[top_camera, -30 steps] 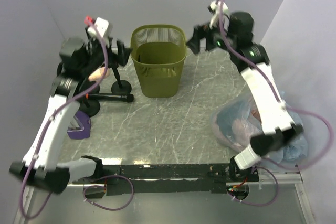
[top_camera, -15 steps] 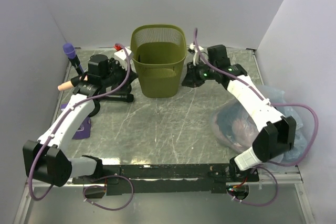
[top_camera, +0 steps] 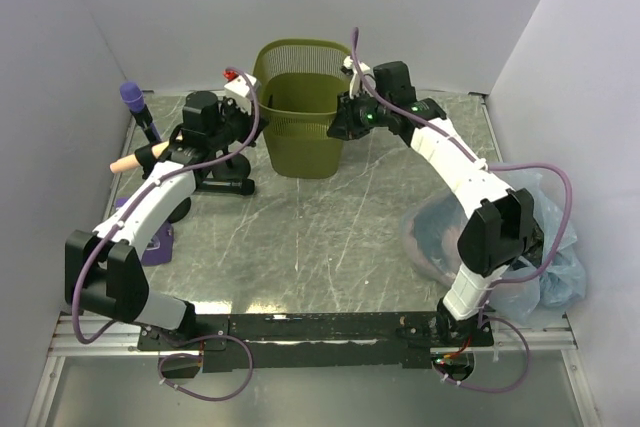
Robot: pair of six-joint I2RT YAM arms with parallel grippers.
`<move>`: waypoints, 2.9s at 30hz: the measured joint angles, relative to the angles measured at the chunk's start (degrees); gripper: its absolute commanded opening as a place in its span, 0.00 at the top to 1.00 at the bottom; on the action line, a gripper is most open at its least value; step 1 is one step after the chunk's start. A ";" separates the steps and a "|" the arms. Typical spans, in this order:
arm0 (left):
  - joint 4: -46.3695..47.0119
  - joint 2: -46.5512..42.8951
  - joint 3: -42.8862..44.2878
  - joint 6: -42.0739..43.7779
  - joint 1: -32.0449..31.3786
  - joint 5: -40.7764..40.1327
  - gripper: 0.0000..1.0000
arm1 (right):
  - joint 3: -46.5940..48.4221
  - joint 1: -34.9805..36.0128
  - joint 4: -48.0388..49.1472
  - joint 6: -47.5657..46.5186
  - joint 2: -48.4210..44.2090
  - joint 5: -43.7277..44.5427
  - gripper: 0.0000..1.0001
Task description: Put the trash bags into the trash bin
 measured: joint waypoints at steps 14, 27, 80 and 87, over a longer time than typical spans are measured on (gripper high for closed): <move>-0.57 -2.69 -1.31 -2.36 -0.46 0.26 0.71 | -10.54 -0.11 -4.42 -5.79 -13.11 9.14 0.50; -3.61 -3.98 -2.10 -7.21 -5.70 5.29 0.41 | -20.94 -20.94 -24.39 -14.43 -51.30 25.92 0.70; -13.00 4.02 5.60 -7.37 -12.33 7.32 0.43 | -42.45 -50.64 -18.97 -37.94 -42.69 44.96 0.30; -13.62 4.79 6.69 -7.91 -12.57 7.13 0.43 | -43.56 -50.64 -15.17 -38.23 -40.13 44.63 0.72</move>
